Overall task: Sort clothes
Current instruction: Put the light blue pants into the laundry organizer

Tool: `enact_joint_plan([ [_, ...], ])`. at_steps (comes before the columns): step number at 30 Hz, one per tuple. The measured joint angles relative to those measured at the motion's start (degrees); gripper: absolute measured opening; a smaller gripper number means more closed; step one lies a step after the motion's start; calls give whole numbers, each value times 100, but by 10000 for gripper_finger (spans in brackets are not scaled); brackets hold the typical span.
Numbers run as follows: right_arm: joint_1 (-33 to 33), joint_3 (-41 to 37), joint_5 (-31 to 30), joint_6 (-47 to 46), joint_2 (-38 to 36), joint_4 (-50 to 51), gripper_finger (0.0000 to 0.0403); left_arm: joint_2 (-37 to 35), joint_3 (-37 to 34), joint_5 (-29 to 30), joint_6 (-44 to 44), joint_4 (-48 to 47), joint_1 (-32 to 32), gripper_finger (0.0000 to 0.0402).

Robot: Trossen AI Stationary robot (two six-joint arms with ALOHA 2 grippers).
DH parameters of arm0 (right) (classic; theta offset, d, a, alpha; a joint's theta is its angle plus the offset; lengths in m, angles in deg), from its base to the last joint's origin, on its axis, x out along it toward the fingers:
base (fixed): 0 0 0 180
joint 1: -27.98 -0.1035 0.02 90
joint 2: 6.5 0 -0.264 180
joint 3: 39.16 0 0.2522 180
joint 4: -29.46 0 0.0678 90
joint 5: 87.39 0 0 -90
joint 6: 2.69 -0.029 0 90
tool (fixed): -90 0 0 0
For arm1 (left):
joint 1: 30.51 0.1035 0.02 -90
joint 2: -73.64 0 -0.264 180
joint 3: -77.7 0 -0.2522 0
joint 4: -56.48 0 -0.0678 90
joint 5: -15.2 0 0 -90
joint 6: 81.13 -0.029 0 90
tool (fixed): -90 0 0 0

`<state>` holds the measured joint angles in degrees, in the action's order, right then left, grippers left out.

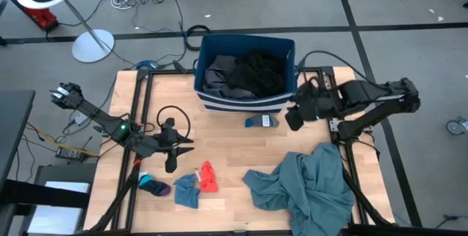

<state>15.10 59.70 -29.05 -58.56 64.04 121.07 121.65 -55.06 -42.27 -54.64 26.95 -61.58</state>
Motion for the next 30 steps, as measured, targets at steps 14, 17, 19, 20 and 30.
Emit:
enact_joint_plan([
  [14, -1536, -1059, 442, -2099, 109, 359, 170, 0, 0, -22, 121, -45, -7, 126],
  [17, -1848, -1315, 804, -2284, 130, -7, 169, 0, 0, -22, 124, -44, -7, 126],
  [19, -2069, -1388, 962, -2469, 156, -82, 169, 0, 0, -24, 124, -46, -7, 126],
  [20, -2203, -1392, 1027, -2587, 158, -113, 169, 0, 0, -24, 124, -46, -7, 126],
  [30, -3355, -1392, 2340, -4306, 151, 14, 169, 0, 0, -24, 126, -44, -7, 126],
])
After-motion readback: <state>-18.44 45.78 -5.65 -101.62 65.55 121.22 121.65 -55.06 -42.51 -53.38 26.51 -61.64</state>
